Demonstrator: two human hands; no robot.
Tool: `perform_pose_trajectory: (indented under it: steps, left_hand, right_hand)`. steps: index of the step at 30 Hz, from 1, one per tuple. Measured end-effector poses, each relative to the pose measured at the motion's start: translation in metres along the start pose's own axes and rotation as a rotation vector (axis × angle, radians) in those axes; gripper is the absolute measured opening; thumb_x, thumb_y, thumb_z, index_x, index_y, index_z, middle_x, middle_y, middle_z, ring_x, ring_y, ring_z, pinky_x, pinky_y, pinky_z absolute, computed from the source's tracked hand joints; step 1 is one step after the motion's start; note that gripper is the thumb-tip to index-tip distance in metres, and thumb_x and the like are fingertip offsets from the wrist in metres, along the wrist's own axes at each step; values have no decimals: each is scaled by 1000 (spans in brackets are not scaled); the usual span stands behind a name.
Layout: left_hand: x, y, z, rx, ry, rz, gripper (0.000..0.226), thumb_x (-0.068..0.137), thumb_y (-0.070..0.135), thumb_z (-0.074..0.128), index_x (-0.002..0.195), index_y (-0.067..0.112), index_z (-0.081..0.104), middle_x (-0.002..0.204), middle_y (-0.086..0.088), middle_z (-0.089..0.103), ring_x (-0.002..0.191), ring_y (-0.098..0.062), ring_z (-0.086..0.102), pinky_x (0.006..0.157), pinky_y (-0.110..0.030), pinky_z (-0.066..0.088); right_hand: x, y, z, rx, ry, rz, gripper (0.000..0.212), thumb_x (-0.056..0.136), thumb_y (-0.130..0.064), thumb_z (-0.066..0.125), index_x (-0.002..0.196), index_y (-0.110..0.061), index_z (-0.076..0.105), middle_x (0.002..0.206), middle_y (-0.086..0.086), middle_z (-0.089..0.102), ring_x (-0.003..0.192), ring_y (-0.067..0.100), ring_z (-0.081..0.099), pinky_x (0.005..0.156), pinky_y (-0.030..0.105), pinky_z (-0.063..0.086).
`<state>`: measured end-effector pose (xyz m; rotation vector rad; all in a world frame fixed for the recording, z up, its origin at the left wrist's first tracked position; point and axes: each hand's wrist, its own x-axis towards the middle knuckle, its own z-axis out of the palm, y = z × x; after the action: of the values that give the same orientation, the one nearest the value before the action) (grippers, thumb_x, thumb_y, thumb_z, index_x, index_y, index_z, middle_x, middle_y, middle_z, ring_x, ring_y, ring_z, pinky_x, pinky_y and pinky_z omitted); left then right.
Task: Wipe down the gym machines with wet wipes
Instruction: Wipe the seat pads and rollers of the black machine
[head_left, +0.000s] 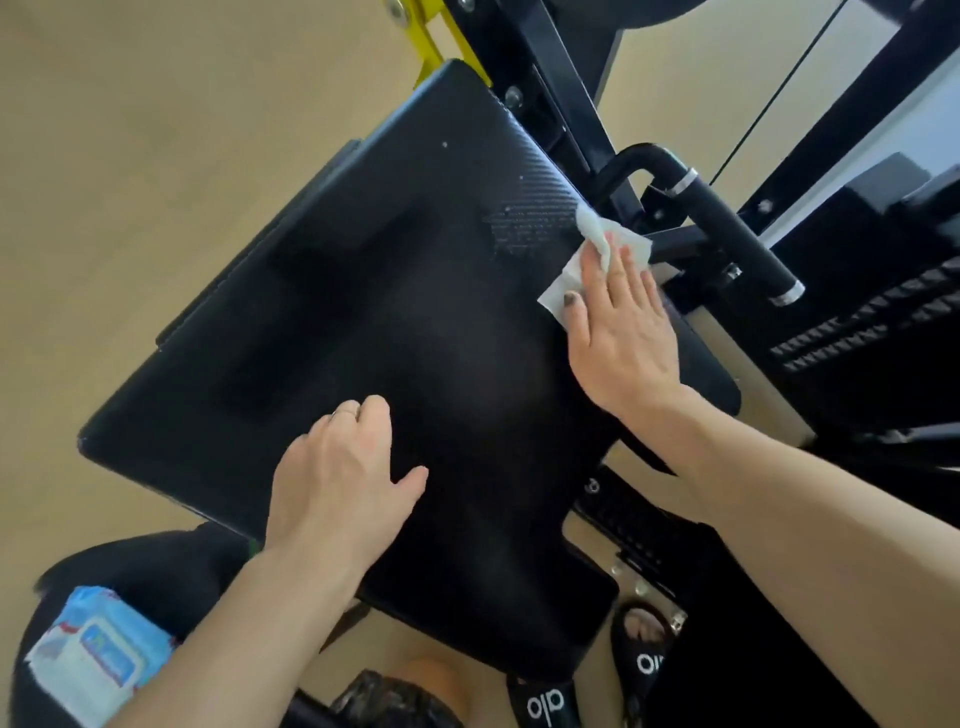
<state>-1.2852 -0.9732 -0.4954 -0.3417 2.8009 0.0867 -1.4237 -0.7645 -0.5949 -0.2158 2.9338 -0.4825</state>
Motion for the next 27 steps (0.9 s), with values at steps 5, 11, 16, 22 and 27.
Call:
perform_pose_trajectory:
  steps: [5,11,16,22,27]
  left_hand:
    - [53,47,-23,49,-13,61,49,82,63,65,98,20,46,99,3,55,92,-21,57,76,-35,44]
    - [80,58,-3,298,-192,-7,97,65,81,68,130,16,38,136,-4,44,121,-25,47,93,-40,40]
    - [83,65,4,337,-181,-48,109,52,88,70,126,14,39,127,-4,45,118,-25,47,92,-41,40]
    - [86,69,4,359,-198,-73,112,50,88,70,125,11,40,128,-7,45,117,-26,48,91,-42,40]
    - [88,71,4,390,-218,-73,111,50,90,69,122,11,39,122,-7,45,112,-26,49,87,-41,39]
  right_hand:
    - [-104,-42,40,59,-10,-126,60,111,-39,16,164,-15,4,171,11,-6,158,24,-12,129,44,4]
    - [-106,2,41,-2,-37,-185,57,111,-46,14,165,-31,6,171,14,-7,158,28,-10,129,47,9]
    - [-13,-9,21,191,9,174,56,108,-49,11,163,-39,1,169,15,-20,155,31,-23,127,48,-5]
    - [-83,2,44,42,-34,1,62,109,-49,14,165,-25,-2,170,13,-17,156,26,-21,129,46,-4]
    - [-105,30,48,251,-38,443,65,103,-55,-3,162,-29,-13,168,7,-25,154,20,-28,128,45,-2]
